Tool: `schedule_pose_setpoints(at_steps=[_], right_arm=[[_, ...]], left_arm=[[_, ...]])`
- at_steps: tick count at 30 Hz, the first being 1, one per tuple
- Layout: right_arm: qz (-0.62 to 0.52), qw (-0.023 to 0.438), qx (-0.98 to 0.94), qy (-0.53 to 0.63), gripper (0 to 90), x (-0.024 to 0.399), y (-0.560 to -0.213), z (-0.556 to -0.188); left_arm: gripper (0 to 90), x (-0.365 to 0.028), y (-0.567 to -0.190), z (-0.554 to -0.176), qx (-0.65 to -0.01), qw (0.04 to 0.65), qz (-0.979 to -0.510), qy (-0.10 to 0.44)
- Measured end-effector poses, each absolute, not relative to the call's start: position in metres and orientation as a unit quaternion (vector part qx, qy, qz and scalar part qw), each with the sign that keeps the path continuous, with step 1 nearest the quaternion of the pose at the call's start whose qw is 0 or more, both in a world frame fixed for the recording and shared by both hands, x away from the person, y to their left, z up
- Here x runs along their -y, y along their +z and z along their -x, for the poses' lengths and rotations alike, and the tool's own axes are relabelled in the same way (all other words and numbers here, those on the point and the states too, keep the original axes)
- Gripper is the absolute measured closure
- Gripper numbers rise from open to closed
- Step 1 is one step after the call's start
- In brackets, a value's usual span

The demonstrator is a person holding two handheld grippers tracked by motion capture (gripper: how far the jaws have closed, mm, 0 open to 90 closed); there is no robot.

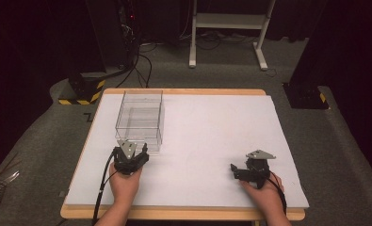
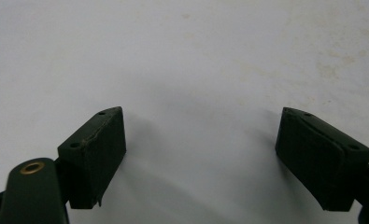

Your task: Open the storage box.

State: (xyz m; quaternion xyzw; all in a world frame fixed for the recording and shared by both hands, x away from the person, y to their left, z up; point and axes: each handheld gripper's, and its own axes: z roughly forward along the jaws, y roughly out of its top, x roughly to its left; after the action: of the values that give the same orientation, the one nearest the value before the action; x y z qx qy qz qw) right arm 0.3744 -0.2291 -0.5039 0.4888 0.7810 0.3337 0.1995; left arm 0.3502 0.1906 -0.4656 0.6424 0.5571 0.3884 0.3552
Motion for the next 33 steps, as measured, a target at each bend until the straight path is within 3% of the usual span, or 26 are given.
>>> schedule_pose_setpoints(at_steps=[33], right_arm=[[-0.489, 0.199, -0.781, 0.333, 15.9, 0.229, -0.504, -0.374]], left_arm=[[32.5, -0.190, -0.468, -0.308, -0.557, 0.357, -0.647, 0.379]])
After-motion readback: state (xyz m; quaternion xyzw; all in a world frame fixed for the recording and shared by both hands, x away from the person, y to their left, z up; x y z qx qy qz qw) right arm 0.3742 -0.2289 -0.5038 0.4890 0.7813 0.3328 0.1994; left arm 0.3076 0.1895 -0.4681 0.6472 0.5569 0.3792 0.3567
